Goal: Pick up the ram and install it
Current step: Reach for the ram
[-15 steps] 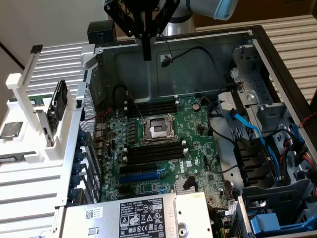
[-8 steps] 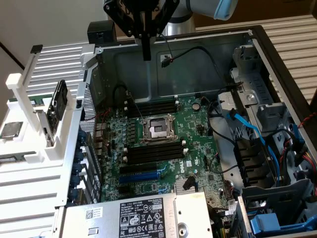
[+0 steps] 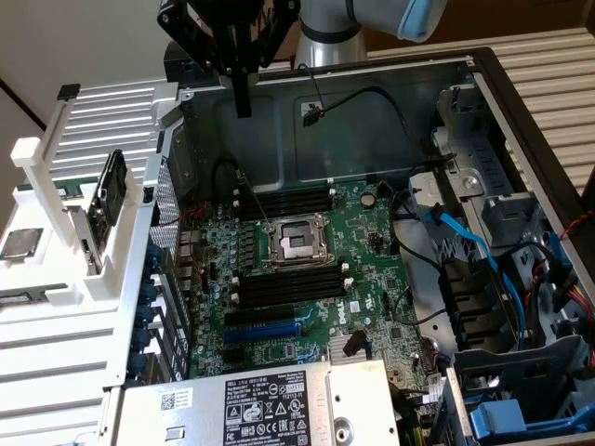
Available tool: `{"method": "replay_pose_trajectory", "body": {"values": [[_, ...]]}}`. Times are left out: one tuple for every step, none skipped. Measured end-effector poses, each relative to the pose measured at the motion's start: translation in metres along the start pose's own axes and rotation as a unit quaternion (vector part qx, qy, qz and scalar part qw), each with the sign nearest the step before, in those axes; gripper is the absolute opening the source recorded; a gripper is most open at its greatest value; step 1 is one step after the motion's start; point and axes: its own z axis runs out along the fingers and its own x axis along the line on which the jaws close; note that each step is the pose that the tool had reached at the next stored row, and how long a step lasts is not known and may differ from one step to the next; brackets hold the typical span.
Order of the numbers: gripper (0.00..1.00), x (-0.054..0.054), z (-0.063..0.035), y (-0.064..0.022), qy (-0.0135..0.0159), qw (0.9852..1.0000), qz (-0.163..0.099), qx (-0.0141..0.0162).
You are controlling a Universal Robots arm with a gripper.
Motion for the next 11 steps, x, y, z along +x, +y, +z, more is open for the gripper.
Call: {"method": "replay_pose_trajectory", "body": {"values": [[0.1,0.005,-0.0001,-0.0002,0.0,1.0,0.0,0.0],[0.1,0.009,-0.0002,-0.0003,0.0,1.0,0.0,0.0],[0.1,0.018,-0.0004,-0.0006,0.0,1.0,0.0,0.0],[0.1,0.022,-0.0005,-0.0007,0.0,1.0,0.0,0.0],[0.1,0.027,-0.0006,-0.0008,0.0,1.0,0.0,0.0],[0.1,0.032,-0.0007,-0.001,0.0,1.0,0.0,0.0],[0.1,0.036,-0.0008,-0.001,0.0,1.0,0.0,0.0],[0.1,0.05,-0.0011,-0.0013,0.0,1.0,0.0,0.0],[0.1,0.055,-0.0012,-0.0015,0.0,1.0,0.0,0.0],[0.1,0.059,-0.0013,-0.0018,0.0,1.0,0.0,0.0],[0.1,0.064,-0.0014,-0.0021,0.0,1.0,0.0,0.0]]}}
